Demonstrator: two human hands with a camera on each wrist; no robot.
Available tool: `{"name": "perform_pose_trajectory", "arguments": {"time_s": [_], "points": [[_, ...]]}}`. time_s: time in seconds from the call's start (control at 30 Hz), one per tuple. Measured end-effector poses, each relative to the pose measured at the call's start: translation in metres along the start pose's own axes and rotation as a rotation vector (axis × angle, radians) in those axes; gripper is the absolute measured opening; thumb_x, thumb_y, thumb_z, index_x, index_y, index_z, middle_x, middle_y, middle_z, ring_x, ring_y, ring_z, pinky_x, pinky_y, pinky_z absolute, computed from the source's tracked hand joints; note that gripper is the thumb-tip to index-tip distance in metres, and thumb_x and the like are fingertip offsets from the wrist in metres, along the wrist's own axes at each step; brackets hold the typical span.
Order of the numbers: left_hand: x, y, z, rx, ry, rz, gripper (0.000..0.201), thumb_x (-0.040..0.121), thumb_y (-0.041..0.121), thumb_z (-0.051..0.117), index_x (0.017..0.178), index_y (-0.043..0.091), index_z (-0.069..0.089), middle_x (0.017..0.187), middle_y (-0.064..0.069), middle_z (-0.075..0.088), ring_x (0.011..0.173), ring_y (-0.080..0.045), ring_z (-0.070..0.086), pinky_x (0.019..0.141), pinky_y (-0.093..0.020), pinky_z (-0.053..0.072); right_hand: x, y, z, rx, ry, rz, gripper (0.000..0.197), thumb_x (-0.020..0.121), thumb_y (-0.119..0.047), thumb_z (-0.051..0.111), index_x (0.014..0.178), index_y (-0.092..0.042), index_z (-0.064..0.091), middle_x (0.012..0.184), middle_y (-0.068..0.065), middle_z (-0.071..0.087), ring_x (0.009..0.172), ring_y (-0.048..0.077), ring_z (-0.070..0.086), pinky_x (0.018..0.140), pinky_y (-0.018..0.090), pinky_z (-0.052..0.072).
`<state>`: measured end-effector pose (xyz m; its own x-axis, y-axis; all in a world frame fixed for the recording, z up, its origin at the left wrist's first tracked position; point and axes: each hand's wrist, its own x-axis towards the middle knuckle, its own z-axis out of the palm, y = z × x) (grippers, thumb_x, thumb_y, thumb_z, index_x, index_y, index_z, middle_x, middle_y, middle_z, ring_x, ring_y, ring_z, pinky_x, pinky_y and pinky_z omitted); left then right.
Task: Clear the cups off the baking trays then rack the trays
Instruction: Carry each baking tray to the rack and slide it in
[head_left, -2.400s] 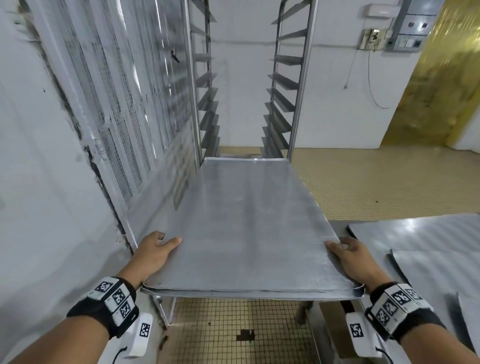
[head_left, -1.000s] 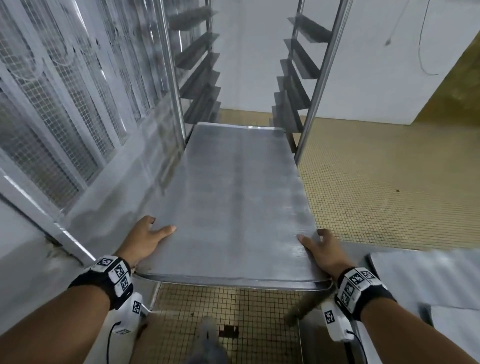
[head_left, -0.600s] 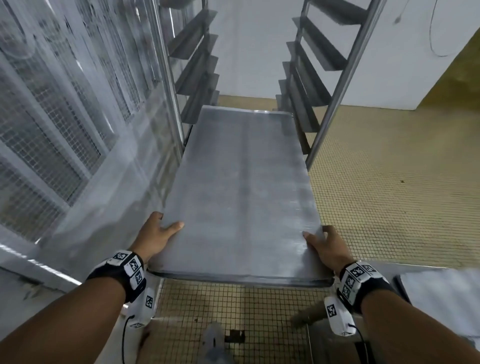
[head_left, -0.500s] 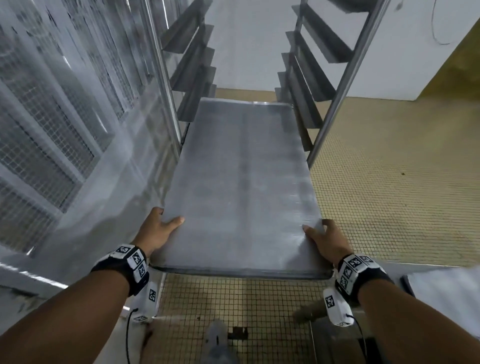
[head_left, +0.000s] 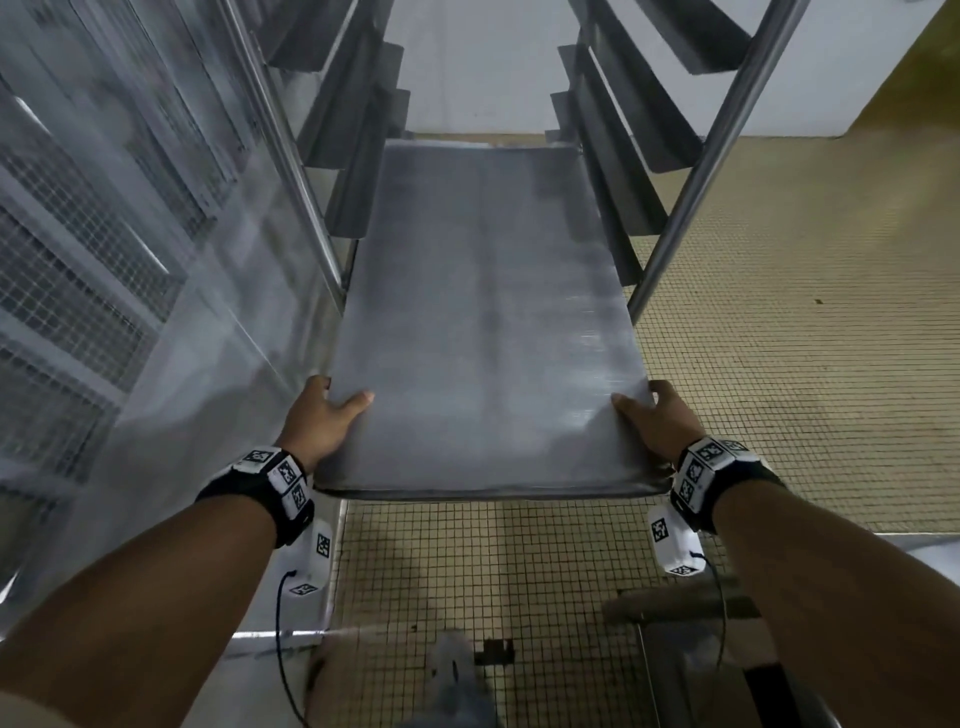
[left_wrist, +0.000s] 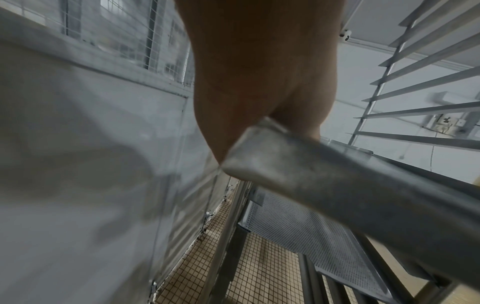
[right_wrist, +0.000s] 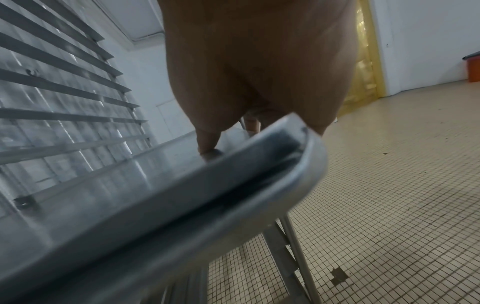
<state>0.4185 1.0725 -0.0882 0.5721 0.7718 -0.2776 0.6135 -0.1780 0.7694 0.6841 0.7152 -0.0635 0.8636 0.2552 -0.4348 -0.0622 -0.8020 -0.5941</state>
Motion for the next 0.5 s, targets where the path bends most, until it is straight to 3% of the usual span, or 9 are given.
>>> {"name": "perform_pose_trajectory", "arguments": {"time_s": [0.1, 0.23, 0.27, 0.33, 0.4, 0.43, 0.5], "points": [[0.007, -0.012, -0.001, -0.019, 0.002, -0.024, 0.093, 0.062, 0.078, 0.072, 0.130, 0.019, 0.051, 0.123, -0.002, 0.068, 0.108, -0.024, 0.067, 0.097, -0.050, 0.054, 0.002, 0.002, 0.002, -0.053, 0.021, -0.025, 0.073, 0.093, -0.057, 0.058, 0.149, -0.016, 0.035, 0.137, 0.016, 0.059, 0.119, 0.039, 0.059, 0.099, 0.047, 0.046], [-0.007, -0.008, -0.001, -0.013, -0.010, 0.015, 0.100, 0.065, 0.072, 0.075, 0.145, 0.024, 0.040, 0.135, 0.000, 0.062, 0.119, -0.022, 0.063, 0.105, -0.046, 0.050, -0.013, 0.005, 0.002, -0.119, 0.016, -0.106, 0.087, 0.087, -0.064, 0.061, 0.154, -0.021, 0.026, 0.145, 0.017, 0.050, 0.125, 0.040, 0.054, 0.096, 0.046, 0.046], [-0.015, -0.003, -0.001, 0.005, -0.015, 0.033, 0.098, 0.070, 0.066, 0.077, 0.149, 0.024, 0.036, 0.141, -0.001, 0.057, 0.125, -0.023, 0.059, 0.107, -0.043, 0.047, -0.021, 0.005, 0.000, -0.187, 0.020, -0.173, 0.086, 0.086, -0.066, 0.061, 0.154, -0.027, 0.026, 0.150, 0.016, 0.043, 0.131, 0.040, 0.048, 0.098, 0.047, 0.045], [-0.029, 0.004, 0.002, 0.069, -0.018, 0.095, 0.093, 0.078, 0.054, 0.080, 0.152, 0.022, 0.034, 0.150, -0.008, 0.044, 0.136, -0.027, 0.047, 0.110, -0.037, 0.039, -0.037, 0.007, -0.002, -0.342, -0.035, -0.343, 0.066, 0.091, -0.063, 0.052, 0.149, -0.053, 0.022, 0.160, 0.016, 0.019, 0.142, 0.045, 0.027, 0.103, 0.058, 0.043], [-0.046, 0.015, 0.005, 0.180, -0.066, 0.127, 0.103, 0.073, 0.062, 0.080, 0.153, 0.022, 0.031, 0.159, -0.014, 0.023, 0.148, -0.029, 0.028, 0.115, -0.039, 0.029, -0.046, 0.018, 0.001, -0.398, -0.086, -0.496, 0.061, 0.095, -0.052, 0.041, 0.147, -0.064, 0.010, 0.161, 0.022, 0.006, 0.143, 0.056, 0.019, 0.104, 0.071, 0.037], [-0.054, 0.021, 0.006, 0.255, -0.108, 0.136, 0.111, 0.065, 0.074, 0.079, 0.153, 0.025, 0.031, 0.163, -0.011, 0.011, 0.150, -0.031, 0.019, 0.118, -0.042, 0.026, -0.055, 0.016, 0.001, -0.396, -0.110, -0.455, 0.068, 0.091, -0.062, 0.043, 0.151, -0.059, 0.011, 0.162, 0.021, 0.003, 0.144, 0.056, 0.017, 0.108, 0.071, 0.033], [-0.066, 0.028, 0.008, 0.406, -0.197, 0.122, 0.126, 0.049, 0.089, 0.074, 0.152, 0.032, 0.029, 0.165, -0.006, -0.009, 0.151, -0.040, 0.006, 0.119, -0.053, 0.024, -0.064, 0.022, 0.002, -0.448, -0.087, -0.397, 0.105, 0.067, -0.090, 0.055, 0.154, -0.047, 0.017, 0.167, 0.012, -0.005, 0.150, 0.047, 0.009, 0.113, 0.064, 0.027]]}}
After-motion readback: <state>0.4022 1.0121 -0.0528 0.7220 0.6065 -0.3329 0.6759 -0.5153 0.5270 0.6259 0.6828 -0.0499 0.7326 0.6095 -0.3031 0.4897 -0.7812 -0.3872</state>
